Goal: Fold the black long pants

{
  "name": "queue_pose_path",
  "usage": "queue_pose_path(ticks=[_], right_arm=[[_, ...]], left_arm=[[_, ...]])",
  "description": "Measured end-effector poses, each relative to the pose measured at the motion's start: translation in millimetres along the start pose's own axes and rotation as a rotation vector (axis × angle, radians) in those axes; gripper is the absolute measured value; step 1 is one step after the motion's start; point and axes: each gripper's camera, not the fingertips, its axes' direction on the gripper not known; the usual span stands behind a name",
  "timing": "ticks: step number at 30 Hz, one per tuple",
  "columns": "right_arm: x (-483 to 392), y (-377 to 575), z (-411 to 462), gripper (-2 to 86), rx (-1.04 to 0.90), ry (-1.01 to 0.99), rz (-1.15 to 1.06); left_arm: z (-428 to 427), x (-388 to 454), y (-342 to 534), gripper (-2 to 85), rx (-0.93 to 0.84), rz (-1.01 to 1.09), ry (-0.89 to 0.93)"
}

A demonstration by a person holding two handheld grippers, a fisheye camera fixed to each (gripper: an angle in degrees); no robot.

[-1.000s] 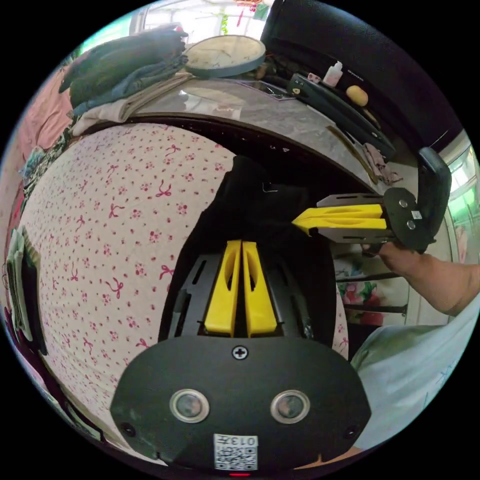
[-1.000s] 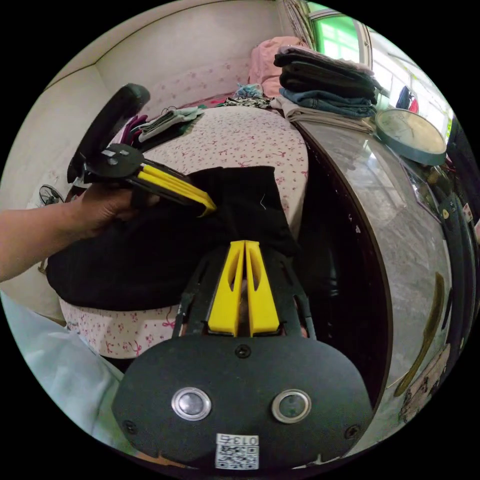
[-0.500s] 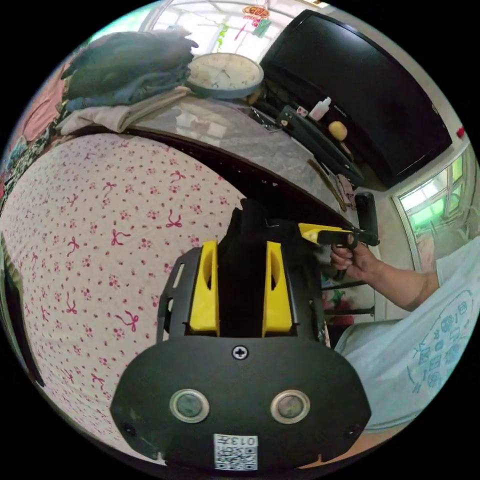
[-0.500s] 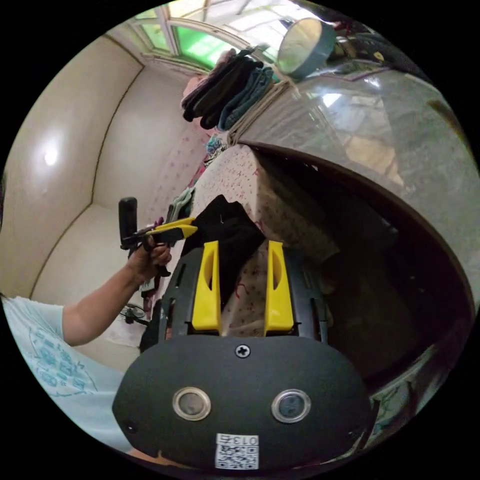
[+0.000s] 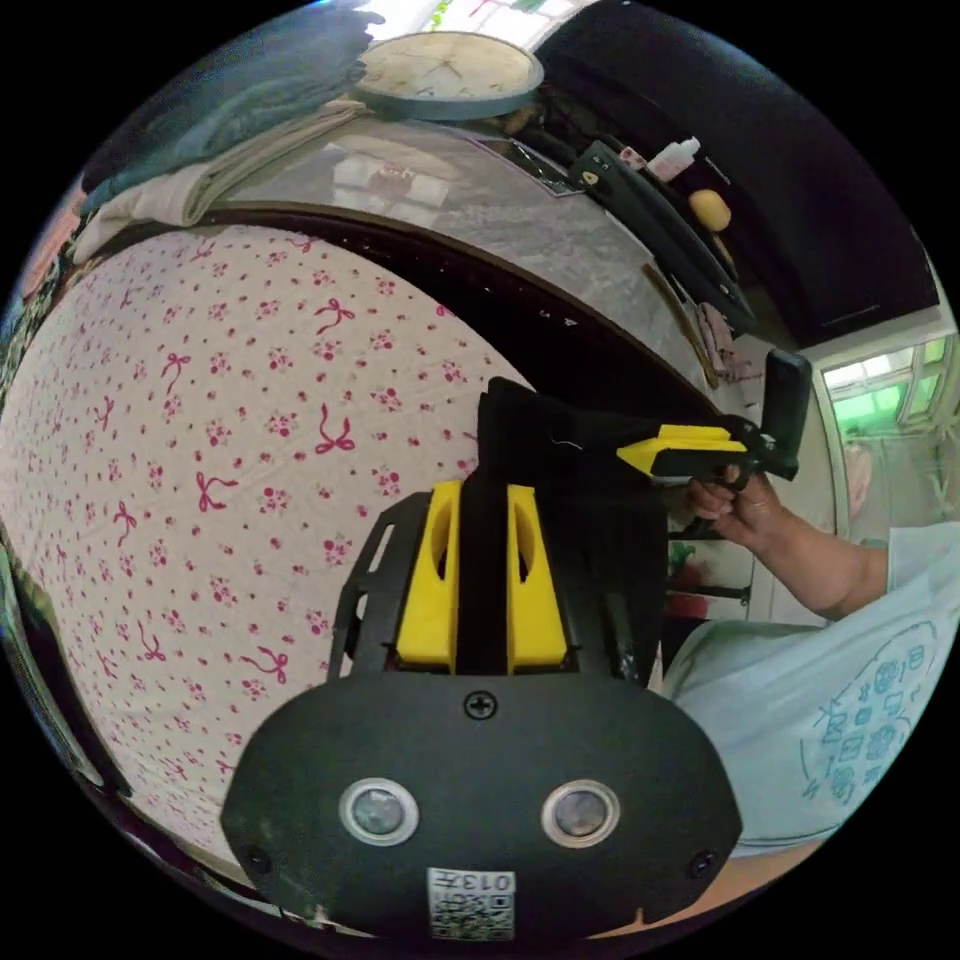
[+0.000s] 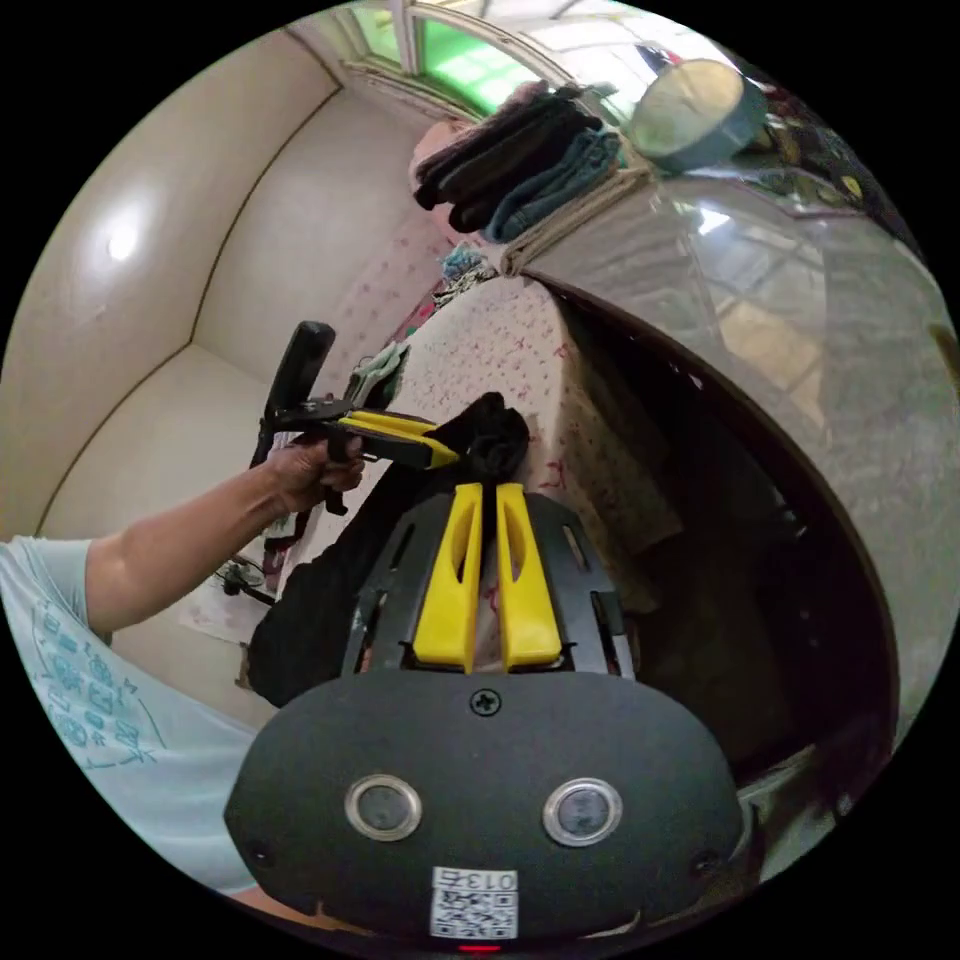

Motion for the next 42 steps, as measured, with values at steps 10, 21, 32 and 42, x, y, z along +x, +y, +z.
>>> queue_pose_path(ticks=[10,21,32,42], right_arm=[[-157.5,11.5,-6.0,2.6,-0.001,-0.103,-0.398],[-408.0,124.5,103.0,3.0,-0.308,-0.225,-0.992],[-551.6,249.0,246.5,3.2,-0.577,-0.034,-1.202],[-617.2,296.0,267.4,2.8,-0.575,0.098,-1.392]], left_arm=[[-152.9,35.2,179.3,6.1,0.458,-0.012,-0.026],[-232.9,57.2,477.0,2.2,0.636,-0.345,-0.109],[-230.3,23.7,673.4,4.1,0.649,-0.797,0.041],[-260.2,44.0,724.8,11.1,0.733,-0.822,0.254]])
